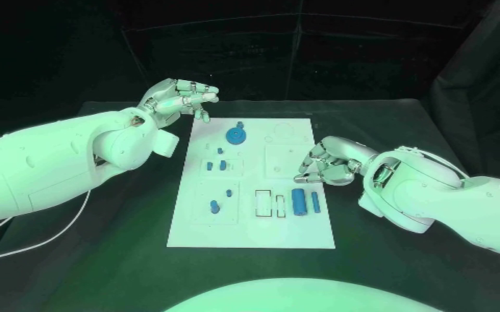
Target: Assemble the parts on the task board
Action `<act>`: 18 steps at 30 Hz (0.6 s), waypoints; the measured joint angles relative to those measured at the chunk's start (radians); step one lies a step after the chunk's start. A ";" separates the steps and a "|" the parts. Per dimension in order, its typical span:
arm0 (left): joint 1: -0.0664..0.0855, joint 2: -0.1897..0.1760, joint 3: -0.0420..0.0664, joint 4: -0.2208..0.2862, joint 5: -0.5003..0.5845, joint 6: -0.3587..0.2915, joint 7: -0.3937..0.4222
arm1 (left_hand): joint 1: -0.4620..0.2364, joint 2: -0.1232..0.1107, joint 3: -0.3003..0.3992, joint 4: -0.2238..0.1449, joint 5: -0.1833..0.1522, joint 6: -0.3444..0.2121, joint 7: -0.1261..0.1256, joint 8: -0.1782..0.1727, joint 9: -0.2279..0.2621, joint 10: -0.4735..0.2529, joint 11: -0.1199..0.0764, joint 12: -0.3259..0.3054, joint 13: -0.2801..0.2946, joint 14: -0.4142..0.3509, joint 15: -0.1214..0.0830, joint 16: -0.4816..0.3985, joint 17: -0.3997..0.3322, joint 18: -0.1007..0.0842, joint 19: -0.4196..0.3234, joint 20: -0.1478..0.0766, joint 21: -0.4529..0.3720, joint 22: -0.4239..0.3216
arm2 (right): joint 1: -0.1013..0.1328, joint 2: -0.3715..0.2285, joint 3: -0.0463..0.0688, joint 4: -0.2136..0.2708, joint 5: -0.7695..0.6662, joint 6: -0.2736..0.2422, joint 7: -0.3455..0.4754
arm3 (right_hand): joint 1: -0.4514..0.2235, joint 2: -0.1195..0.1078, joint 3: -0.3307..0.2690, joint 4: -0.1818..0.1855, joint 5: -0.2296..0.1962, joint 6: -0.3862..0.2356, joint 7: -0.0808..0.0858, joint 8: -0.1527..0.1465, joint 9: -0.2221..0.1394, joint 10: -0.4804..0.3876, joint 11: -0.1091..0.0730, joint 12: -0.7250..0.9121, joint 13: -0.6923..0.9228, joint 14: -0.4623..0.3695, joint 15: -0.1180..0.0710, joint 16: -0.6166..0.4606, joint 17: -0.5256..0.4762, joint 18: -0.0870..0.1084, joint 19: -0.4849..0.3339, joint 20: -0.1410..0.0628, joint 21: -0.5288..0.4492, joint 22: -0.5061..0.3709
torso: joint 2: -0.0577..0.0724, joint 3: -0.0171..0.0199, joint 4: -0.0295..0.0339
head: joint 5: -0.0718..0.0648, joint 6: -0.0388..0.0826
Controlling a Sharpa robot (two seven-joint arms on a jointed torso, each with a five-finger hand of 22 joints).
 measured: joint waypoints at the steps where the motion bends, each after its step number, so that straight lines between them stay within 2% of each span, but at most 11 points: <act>1: 0.000 -0.001 0.000 0.000 0.000 0.000 0.000 | 0.000 0.000 0.000 0.000 0.000 0.000 0.000 0.000 0.000 0.000 0.000 0.000 0.000 0.000 0.000 0.000 0.000 0.000 0.000 0.000 0.000 0.000 | -0.003 -0.003 0.000 0.000 0.003 0.002 -0.014 | -0.001 0.001 -0.010 0.007 -0.005 -0.003 0.001 0.007 0.001 0.000 0.000 0.013 0.019 0.000 0.000 0.005 0.007 0.000 0.000 0.000 0.000 0.001 | 0.000 0.0004 -0.0013 | -0.002 0.000; 2: 0.000 -0.001 0.000 0.000 0.000 0.000 0.000 | 0.000 0.000 0.000 0.000 0.000 0.000 0.000 0.000 0.000 0.000 0.000 0.000 0.000 0.000 0.000 0.000 0.000 0.000 0.000 0.000 0.000 0.000 | -0.007 -0.005 -0.001 0.001 0.005 0.005 -0.033 | -0.011 0.005 -0.019 0.016 -0.011 -0.008 0.000 0.014 0.002 -0.001 0.001 0.021 0.031 0.000 0.000 0.005 0.011 0.000 0.000 0.000 0.000 0.001 | -0.001 0.0007 -0.0025 | -0.003 0.000; 5: 0.000 -0.002 0.000 0.000 0.000 0.000 0.000 | 0.000 0.000 0.000 0.000 0.000 0.000 0.000 0.000 0.000 0.000 0.000 0.000 0.000 0.000 0.000 0.000 0.000 0.000 0.000 0.000 0.000 0.000 | -0.017 -0.005 -0.001 0.001 0.006 0.016 -0.072 | -0.043 -0.003 -0.042 0.036 -0.027 -0.014 0.000 0.029 0.003 -0.008 0.003 0.037 0.057 0.000 0.000 0.011 0.021 0.000 0.000 0.000 0.000 0.001 | -0.002 0.0010 -0.0049 | -0.005 -0.001; 12: 0.000 -0.004 0.000 0.001 0.000 0.001 0.000 | 0.000 0.000 0.000 0.000 0.000 0.000 0.000 0.000 0.000 0.000 0.000 0.000 0.000 0.000 0.000 0.000 0.000 0.000 0.000 0.000 0.000 0.000 | -0.042 0.024 -0.002 -0.004 -0.019 0.050 -0.146 | -0.067 -0.018 -0.056 0.037 -0.034 -0.024 -0.003 0.051 0.008 -0.010 0.001 0.046 0.082 0.000 0.000 0.016 0.032 0.000 0.003 0.003 0.000 0.005 | -0.002 0.0012 -0.0057 | -0.010 -0.001; 13: 0.000 -0.005 0.000 0.001 0.000 0.001 0.000 | 0.000 0.000 0.000 0.000 0.000 -0.001 0.001 0.000 0.000 -0.002 -0.002 0.000 0.000 0.000 0.000 0.000 -0.001 0.000 0.000 0.000 0.000 -0.001 | -0.046 0.032 -0.002 -0.006 -0.030 0.056 -0.156 | -0.075 -0.013 -0.056 0.037 -0.034 -0.024 -0.003 0.057 0.009 -0.011 0.000 0.046 0.084 0.000 0.000 0.017 0.034 0.000 0.003 0.003 0.000 0.006 | -0.002 0.0013 -0.0057 | -0.011 0.000; 18: 0.000 -0.006 0.000 0.001 0.000 0.002 -0.001 | 0.000 0.000 0.000 0.000 0.000 -0.004 0.004 0.000 0.000 -0.004 -0.004 0.000 -0.001 0.000 0.000 0.000 -0.001 0.000 0.000 0.000 0.000 -0.002 | -0.058 0.055 -0.002 -0.016 -0.082 0.081 -0.189 | -0.082 -0.016 -0.056 0.037 -0.034 -0.025 -0.003 0.077 0.015 -0.011 0.000 0.051 0.096 0.000 0.000 0.020 0.037 0.000 0.006 0.001 0.004 0.010 | -0.002 0.0012 -0.0052 | -0.012 -0.001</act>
